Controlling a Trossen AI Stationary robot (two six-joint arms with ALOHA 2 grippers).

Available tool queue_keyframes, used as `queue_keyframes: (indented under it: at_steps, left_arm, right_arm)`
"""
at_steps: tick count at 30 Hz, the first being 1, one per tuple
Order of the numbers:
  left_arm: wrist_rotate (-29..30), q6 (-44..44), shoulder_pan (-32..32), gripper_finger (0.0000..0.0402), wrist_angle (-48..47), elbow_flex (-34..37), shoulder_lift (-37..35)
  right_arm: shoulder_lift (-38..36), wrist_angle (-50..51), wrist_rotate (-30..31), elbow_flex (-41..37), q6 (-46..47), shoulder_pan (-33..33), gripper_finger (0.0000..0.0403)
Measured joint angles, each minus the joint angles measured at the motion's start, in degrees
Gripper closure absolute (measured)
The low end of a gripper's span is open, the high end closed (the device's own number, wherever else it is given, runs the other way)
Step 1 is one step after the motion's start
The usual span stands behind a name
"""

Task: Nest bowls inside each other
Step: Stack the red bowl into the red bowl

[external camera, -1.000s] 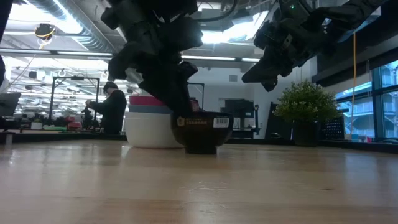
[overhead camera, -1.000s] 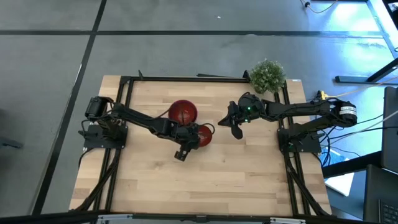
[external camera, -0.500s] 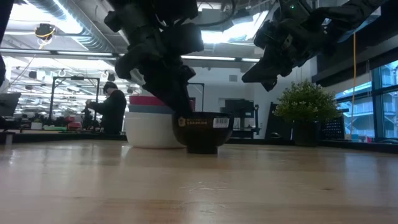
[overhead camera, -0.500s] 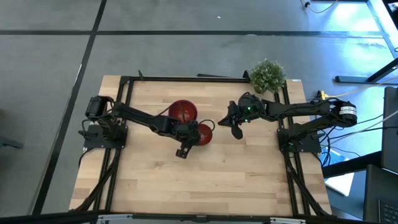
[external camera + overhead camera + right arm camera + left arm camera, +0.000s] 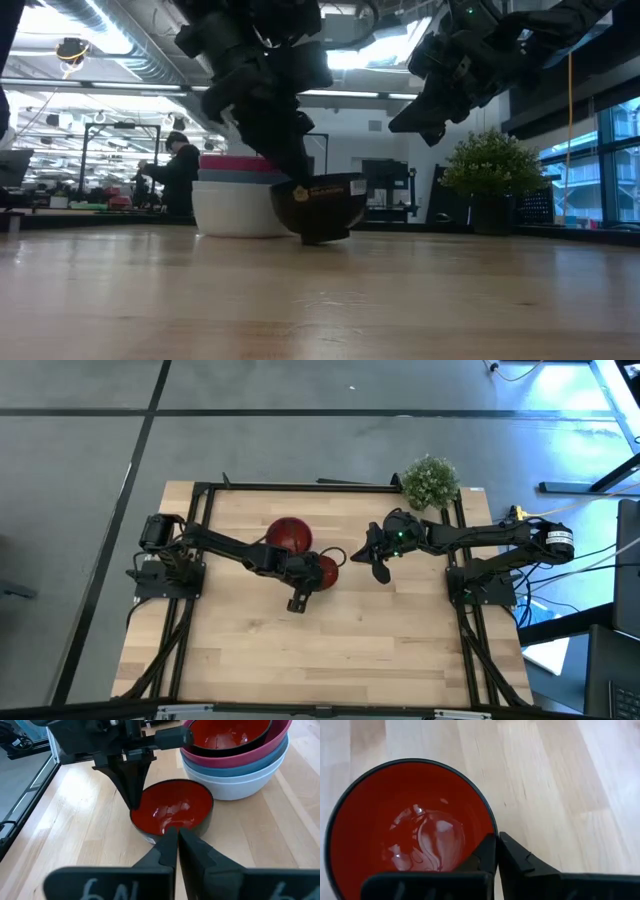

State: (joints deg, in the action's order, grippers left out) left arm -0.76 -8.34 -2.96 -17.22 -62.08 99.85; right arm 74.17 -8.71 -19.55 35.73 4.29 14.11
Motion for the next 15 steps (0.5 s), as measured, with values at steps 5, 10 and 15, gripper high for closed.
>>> queue_keyframes:
  at_steps: [5,10,15]
  left_arm:
    - [-2.5,0.58,0.48,0.0399,5.12,0.02,0.0]
    - [-5.34,1.94,0.83,0.04,8.66,-0.39,-0.05]
    - [-4.95,-0.83,1.77,0.04,4.66,-4.74,-0.73]
  right_arm:
    - [0.0,0.05,0.0,0.0,0.03,0.01,0.0386]
    - [0.0,0.73,0.0,0.0,0.01,0.0,0.0386]
    - [0.0,1.53,0.0,0.0,0.0,0.0,0.0386]
